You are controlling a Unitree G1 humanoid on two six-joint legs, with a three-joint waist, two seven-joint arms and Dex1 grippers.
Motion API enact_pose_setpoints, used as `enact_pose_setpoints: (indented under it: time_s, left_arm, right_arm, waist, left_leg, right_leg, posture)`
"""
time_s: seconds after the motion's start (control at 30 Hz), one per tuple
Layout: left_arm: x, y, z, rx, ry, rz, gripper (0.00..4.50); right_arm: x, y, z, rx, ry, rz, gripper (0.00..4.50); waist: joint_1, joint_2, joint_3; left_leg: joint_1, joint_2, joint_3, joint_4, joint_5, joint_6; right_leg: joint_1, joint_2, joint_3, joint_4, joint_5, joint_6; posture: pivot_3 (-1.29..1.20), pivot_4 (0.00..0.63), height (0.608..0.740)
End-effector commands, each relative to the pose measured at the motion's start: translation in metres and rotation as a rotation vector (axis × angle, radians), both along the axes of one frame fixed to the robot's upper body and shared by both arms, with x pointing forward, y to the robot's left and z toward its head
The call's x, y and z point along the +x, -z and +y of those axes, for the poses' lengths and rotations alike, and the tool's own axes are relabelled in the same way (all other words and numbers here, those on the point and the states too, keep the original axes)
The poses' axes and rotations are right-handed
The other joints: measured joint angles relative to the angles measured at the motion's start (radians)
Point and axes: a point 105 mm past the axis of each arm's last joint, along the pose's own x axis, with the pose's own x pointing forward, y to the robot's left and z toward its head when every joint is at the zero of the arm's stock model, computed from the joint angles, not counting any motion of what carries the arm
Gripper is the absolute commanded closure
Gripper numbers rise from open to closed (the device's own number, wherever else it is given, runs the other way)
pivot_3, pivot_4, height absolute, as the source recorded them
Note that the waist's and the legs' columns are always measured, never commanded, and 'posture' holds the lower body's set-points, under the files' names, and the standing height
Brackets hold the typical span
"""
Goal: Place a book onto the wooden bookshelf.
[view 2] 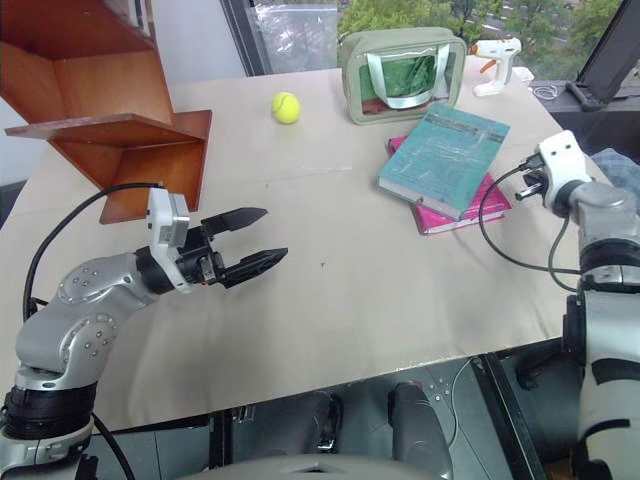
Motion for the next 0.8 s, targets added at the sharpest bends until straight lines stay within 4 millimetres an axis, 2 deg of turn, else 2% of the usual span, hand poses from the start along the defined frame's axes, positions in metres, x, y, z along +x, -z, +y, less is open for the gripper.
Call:
enact_pose_setpoints:
  time_s: [0.03, 0.13, 0.2, 0.3, 0.4, 0.57, 0.7, 0.8]
  left_arm:
    - [-0.003, -0.006, -0.006, 0.004, 0.031, -0.041, 0.0]
    - [-0.001, -0.006, -0.007, 0.004, 0.038, -0.038, 0.0]
    - [0.0, -0.006, -0.008, 0.006, 0.047, -0.037, 0.0]
    - [0.004, -0.007, -0.01, 0.006, 0.057, -0.04, 0.0]
    - [0.006, -0.007, -0.012, 0.004, 0.066, -0.043, 0.0]
    - [0.007, -0.008, -0.013, 0.0, 0.067, -0.051, 0.0]
    - [0.006, -0.008, -0.011, -0.002, 0.056, -0.053, 0.0]
    - [0.004, -0.007, -0.011, -0.005, 0.049, -0.054, 0.0]
  right_arm:
    - [-0.008, -0.049, 0.019, 0.0, -0.033, -0.175, 4.42]
    - [-0.023, -0.071, 0.058, 0.107, -0.132, -0.249, 4.42]
    - [-0.032, -0.075, 0.079, 0.121, -0.182, -0.257, 4.42]
    - [-0.033, -0.076, 0.107, 0.1, -0.228, -0.261, 4.42]
    - [-0.03, -0.066, 0.133, 0.02, -0.316, -0.226, 4.42]
    - [-0.024, -0.034, 0.167, -0.096, -0.463, -0.124, 4.42]
    - [-0.027, -0.028, 0.189, -0.107, -0.55, -0.12, 4.42]
    - [-0.028, -0.026, 0.192, -0.115, -0.559, -0.117, 4.42]
  waist:
    - [0.001, 0.0, 0.0]
    - [-0.001, 0.001, 0.0]
    - [0.002, 0.001, -0.001]
    - [0.007, 0.001, -0.001]
    - [0.006, 0.001, -0.001]
    - [0.005, 0.001, -0.001]
    - [0.003, 0.001, -0.001]
    - [0.003, 0.001, -0.001]
  left_leg:
    - [0.0, 0.0, 0.0, 0.0, 0.0, 0.0]
    - [0.0, 0.0, 0.001, 0.0, 0.0, 0.0]
    - [0.0, 0.0, 0.001, 0.001, 0.0, 0.0]
    - [0.0, 0.0, 0.0, 0.001, 0.0, 0.0]
    - [0.0, -0.001, 0.0, 0.002, 0.0, 0.0]
    - [0.0, -0.001, 0.0, 0.002, 0.0, 0.0]
    - [0.0, -0.001, 0.0, 0.002, 0.0, 0.0]
    - [0.0, -0.001, 0.0, 0.002, 0.0, 0.0]
  right_leg:
    - [0.0, 0.0, 0.0, 0.0, 0.0, 0.0]
    - [-0.001, 0.0, 0.001, 0.001, 0.0, 0.0]
    - [-0.001, 0.0, 0.001, 0.002, 0.0, 0.0]
    - [-0.001, 0.0, 0.0, 0.003, 0.0, 0.0]
    - [-0.001, 0.0, -0.001, 0.004, 0.0, 0.0]
    - [-0.001, 0.0, 0.0, 0.004, 0.0, 0.0]
    - [-0.001, 0.0, 0.0, 0.004, 0.0, 0.0]
    - [-0.001, 0.0, 0.0, 0.004, 0.0, 0.0]
  posture:
    - [0.0, 0.15, 0.74]
    - [0.0, 0.15, 0.74]
    - [0.0, 0.15, 0.74]
    - [0.0, 0.15, 0.74]
    - [0.0, 0.15, 0.74]
    - [0.0, 0.15, 0.74]
    - [0.0, 0.15, 0.74]
    - [0.0, 0.15, 0.74]
